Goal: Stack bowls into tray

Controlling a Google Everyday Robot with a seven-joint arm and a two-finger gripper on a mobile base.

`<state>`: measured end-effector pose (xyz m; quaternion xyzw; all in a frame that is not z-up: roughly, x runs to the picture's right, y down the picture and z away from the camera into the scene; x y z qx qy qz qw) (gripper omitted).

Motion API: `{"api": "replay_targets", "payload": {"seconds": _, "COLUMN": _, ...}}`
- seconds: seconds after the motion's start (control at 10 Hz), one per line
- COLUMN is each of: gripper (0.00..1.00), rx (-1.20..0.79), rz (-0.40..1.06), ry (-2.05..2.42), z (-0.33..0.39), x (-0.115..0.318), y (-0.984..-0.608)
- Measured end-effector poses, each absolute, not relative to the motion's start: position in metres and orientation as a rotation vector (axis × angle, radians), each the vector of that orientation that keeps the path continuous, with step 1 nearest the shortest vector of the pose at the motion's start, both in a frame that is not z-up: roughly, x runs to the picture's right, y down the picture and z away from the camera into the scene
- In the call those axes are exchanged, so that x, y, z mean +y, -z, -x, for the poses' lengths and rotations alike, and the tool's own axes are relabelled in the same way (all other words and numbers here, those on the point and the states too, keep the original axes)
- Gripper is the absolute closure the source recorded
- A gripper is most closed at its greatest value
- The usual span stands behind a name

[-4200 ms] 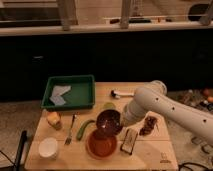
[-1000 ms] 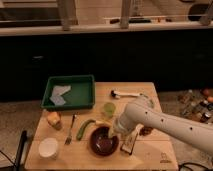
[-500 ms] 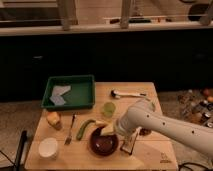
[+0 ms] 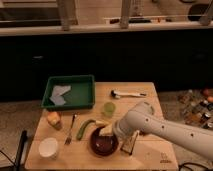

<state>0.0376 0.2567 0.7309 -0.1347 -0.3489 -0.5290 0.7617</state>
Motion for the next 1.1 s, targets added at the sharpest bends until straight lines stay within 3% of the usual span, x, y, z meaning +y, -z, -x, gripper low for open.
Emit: {"api": "replay_targets", "payload": {"seconds": 1.1, "gripper": 0.20, "rx": -0.759, "rz": 0.300, "ry": 0.993, "z": -0.021, "x": 0.269, "y": -0.734}}
